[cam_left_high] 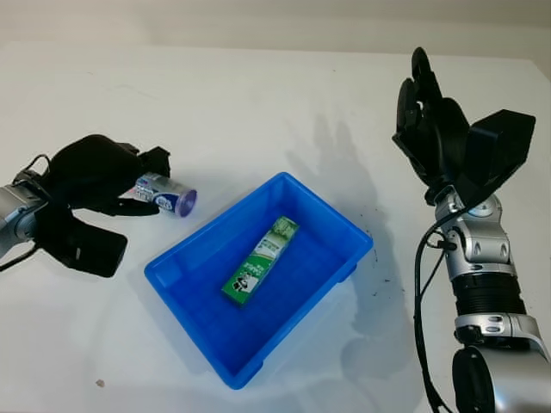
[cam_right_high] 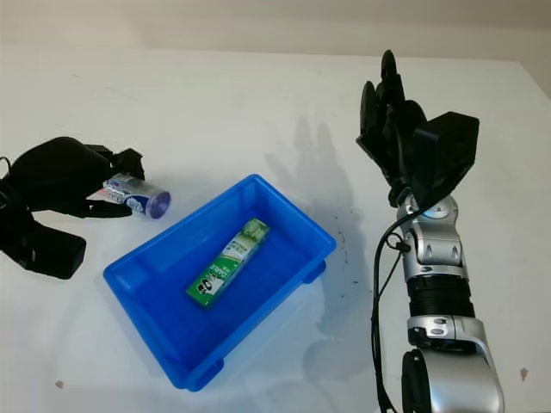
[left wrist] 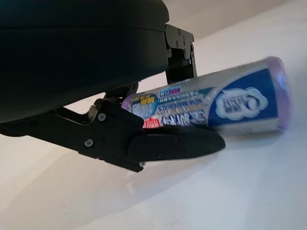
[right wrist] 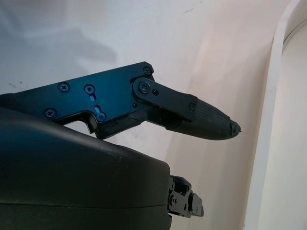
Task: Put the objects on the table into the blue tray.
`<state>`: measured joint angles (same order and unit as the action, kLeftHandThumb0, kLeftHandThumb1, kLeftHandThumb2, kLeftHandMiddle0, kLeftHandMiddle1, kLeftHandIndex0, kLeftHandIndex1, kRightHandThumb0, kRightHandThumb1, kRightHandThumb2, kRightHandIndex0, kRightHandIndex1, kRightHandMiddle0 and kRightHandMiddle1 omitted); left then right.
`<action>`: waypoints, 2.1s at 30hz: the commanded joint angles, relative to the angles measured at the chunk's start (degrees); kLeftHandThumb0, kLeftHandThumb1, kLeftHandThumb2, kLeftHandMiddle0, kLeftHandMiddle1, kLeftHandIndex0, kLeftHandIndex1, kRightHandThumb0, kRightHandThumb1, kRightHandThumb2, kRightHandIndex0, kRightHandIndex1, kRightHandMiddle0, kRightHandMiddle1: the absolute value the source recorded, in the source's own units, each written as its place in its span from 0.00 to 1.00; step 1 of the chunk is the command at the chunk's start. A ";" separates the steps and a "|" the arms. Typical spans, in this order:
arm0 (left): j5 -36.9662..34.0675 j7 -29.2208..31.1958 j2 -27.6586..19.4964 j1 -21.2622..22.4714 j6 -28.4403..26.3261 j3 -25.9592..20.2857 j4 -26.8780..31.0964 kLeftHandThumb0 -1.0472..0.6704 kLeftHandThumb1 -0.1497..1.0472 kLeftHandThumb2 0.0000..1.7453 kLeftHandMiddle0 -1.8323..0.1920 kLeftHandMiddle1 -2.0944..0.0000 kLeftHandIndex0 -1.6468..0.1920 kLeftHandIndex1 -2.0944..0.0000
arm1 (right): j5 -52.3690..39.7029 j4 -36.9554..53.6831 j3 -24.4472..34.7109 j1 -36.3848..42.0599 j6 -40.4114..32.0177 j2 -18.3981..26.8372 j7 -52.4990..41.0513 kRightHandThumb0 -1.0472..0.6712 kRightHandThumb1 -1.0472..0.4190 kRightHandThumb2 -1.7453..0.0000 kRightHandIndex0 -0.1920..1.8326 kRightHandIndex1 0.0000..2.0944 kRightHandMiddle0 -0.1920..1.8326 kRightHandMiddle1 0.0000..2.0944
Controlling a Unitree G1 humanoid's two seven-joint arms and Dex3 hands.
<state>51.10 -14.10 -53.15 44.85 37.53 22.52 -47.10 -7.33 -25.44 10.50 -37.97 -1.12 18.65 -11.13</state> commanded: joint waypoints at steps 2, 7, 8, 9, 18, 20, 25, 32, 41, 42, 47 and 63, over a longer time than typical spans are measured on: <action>-4.39 -2.38 0.59 1.18 -1.36 -4.48 3.44 0.31 1.00 0.30 0.58 0.00 0.77 0.00 | -0.22 0.21 0.32 0.38 -0.04 0.22 -0.20 0.22 0.00 0.57 0.00 0.00 0.00 0.00; -12.58 -1.06 2.75 2.79 -5.82 -11.62 11.88 0.31 1.00 0.31 0.54 0.00 0.89 0.00 | -0.59 0.23 0.31 0.35 -0.54 -0.04 -0.35 0.23 0.00 0.57 0.00 0.00 0.00 0.00; -14.81 -0.93 3.66 2.60 -7.01 -13.53 14.57 0.31 1.00 0.30 0.50 0.00 0.84 0.00 | -0.64 0.43 0.28 0.43 -0.74 -0.12 -0.27 0.24 0.00 0.57 0.00 0.00 0.00 0.00; -16.32 -0.73 4.30 2.29 -8.03 -14.93 16.71 0.31 1.00 0.30 0.48 0.00 0.79 0.00 | -0.67 0.62 0.25 0.49 -0.93 -0.17 -0.19 0.24 0.00 0.56 0.00 0.00 0.00 0.00; -40.08 17.21 13.34 -2.27 -28.72 -24.05 50.07 0.35 1.00 0.30 0.38 0.00 0.74 0.01 | -1.01 2.62 0.06 1.67 -1.85 -0.60 -0.10 0.25 0.00 0.56 0.00 0.00 0.00 0.00; -44.55 24.22 13.64 -3.88 -40.38 -23.62 60.79 0.34 1.00 0.29 0.38 0.00 0.71 0.00 | -1.20 2.73 0.12 1.73 -2.20 -0.81 0.02 0.25 0.00 0.57 0.00 0.00 0.00 0.00; -51.08 35.97 12.20 -7.77 -55.91 -21.47 74.76 0.37 1.00 0.28 0.52 0.00 0.77 0.00 | -1.22 2.98 -0.04 1.85 -2.80 -1.05 0.19 0.25 0.00 0.57 0.00 0.00 0.00 0.00; -45.87 46.43 9.69 -9.77 -64.98 -13.35 77.77 0.36 1.00 0.30 0.43 0.00 0.69 0.00 | -1.01 3.44 -0.14 2.23 -2.85 -1.22 0.31 0.25 0.00 0.57 0.00 0.00 0.00 0.00; -33.55 60.66 2.15 -6.69 -63.50 -3.74 78.04 0.25 1.00 0.27 0.82 0.51 0.96 0.45 | -1.06 5.04 -0.01 3.05 -3.82 -1.70 1.41 0.24 0.00 0.59 0.00 0.00 0.00 0.00; -32.58 61.54 1.93 -6.91 -62.04 -3.32 77.56 0.23 1.00 0.27 0.83 0.70 0.96 0.60 | -1.02 5.15 -0.08 3.10 -3.87 -1.71 1.43 0.24 0.00 0.58 0.00 0.00 0.00 0.00; -30.92 63.57 3.51 -7.89 -58.42 -4.01 75.38 0.34 1.00 0.26 0.93 0.98 0.99 0.89 | -1.07 5.41 -0.06 3.44 -4.05 -1.74 1.44 0.24 0.00 0.58 0.00 0.00 0.00 0.00; -53.28 51.69 20.54 -6.65 -74.59 -29.10 72.61 0.37 0.82 0.49 0.85 0.96 0.86 0.93 | -1.53 5.68 -0.28 3.11 -4.53 -2.67 1.37 0.25 0.00 0.58 0.00 0.00 0.00 0.00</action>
<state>-1.21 39.79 -34.13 37.61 -36.60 -3.45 26.68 -8.49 -21.18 10.08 -34.87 -5.32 16.30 -9.72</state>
